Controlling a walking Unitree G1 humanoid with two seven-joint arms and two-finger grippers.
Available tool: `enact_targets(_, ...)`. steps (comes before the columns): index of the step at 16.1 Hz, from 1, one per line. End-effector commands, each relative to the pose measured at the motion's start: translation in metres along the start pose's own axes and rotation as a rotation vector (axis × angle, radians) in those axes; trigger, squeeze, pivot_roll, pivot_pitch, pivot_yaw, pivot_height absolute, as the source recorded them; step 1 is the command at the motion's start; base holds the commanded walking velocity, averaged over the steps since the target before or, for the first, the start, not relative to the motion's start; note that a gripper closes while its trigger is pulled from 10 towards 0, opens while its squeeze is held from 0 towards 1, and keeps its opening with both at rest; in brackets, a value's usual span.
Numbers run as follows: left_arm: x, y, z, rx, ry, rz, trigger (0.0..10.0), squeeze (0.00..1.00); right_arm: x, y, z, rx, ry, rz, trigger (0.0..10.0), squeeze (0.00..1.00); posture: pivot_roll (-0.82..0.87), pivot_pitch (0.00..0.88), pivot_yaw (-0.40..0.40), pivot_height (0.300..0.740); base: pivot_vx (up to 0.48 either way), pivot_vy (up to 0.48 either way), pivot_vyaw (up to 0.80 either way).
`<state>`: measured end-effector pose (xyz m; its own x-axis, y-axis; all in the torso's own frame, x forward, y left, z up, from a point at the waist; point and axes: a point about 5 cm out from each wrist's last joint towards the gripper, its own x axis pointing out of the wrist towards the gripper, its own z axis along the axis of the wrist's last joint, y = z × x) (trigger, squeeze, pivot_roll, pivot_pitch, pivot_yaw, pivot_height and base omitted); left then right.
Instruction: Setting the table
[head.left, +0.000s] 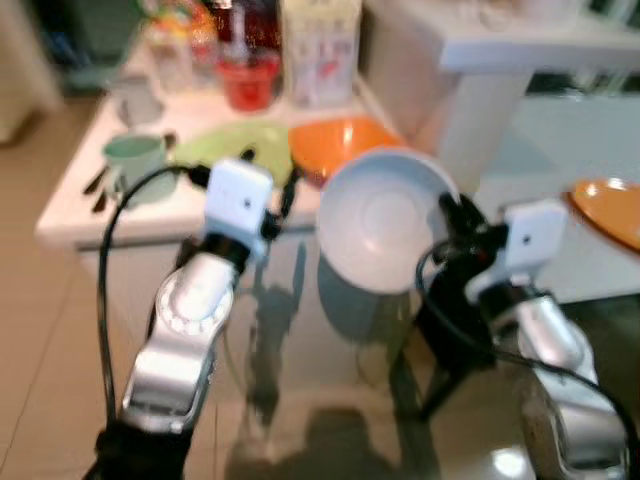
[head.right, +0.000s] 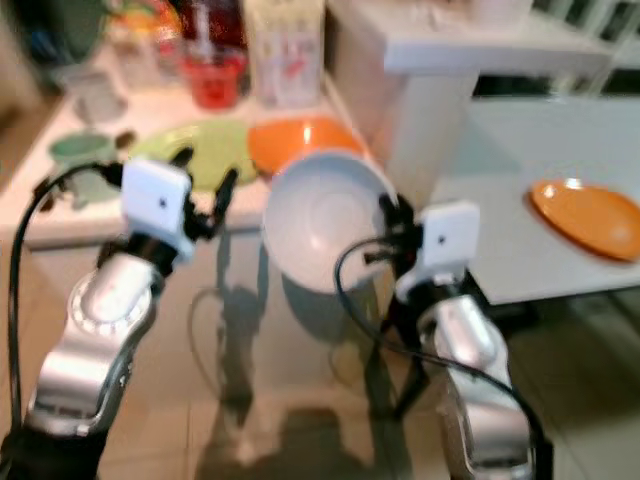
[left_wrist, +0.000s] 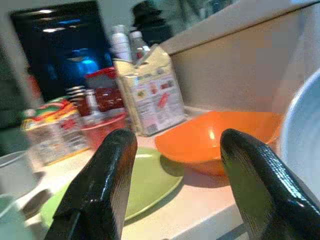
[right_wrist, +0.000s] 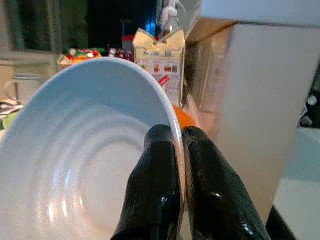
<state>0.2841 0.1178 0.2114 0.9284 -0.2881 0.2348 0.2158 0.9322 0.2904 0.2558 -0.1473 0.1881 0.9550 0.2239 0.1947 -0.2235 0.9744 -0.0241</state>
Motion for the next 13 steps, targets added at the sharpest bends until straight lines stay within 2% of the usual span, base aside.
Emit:
enact_targets(1, 0.003, -0.008, 0.005, -0.002, -0.024, -0.031, 10.0, 0.00, -0.004, -0.010, 0.006, -0.028, -0.030, -0.053, 10.0, 0.00, -0.04, 0.000, -0.002, 0.740, 0.000, -0.480, 0.80)
enact_targets(3, 0.006, -0.006, 0.002, -0.014, -0.017, -0.020, 10.0, 0.00, -0.008, -0.016, 0.001, -0.009, -0.015, -0.122, 10.0, 0.00, -0.07, 0.000, 0.009, 0.740, 0.000, -0.480, 0.00)
enact_targets(8, 0.005, -0.007, 0.000, -0.002, -0.013, -0.013, 10.0, 0.00, -0.008, -0.021, 0.000, -0.001, -0.002, -0.145, 10.0, 0.00, -0.04, 0.000, -0.007, 0.740, 0.000, -0.480, 0.00)
enact_targets(10, 0.006, -0.002, -0.001, 0.001, -0.009, 0.002, 10.0, 0.00, -0.004, -0.017, -0.002, 0.011, 0.005, -0.145, 10.0, 0.00, -0.05, 0.000, 0.000, 0.740, 0.000, -0.480, 0.00)
enact_targets(13, 0.005, -0.005, -0.002, -0.003, -0.009, -0.002, 10.0, 0.00, -0.002, -0.015, -0.001, 0.009, 0.004, -0.135, 10.0, 0.00, -0.06, 0.000, 0.000, 0.740, 0.000, -0.480, 0.00)
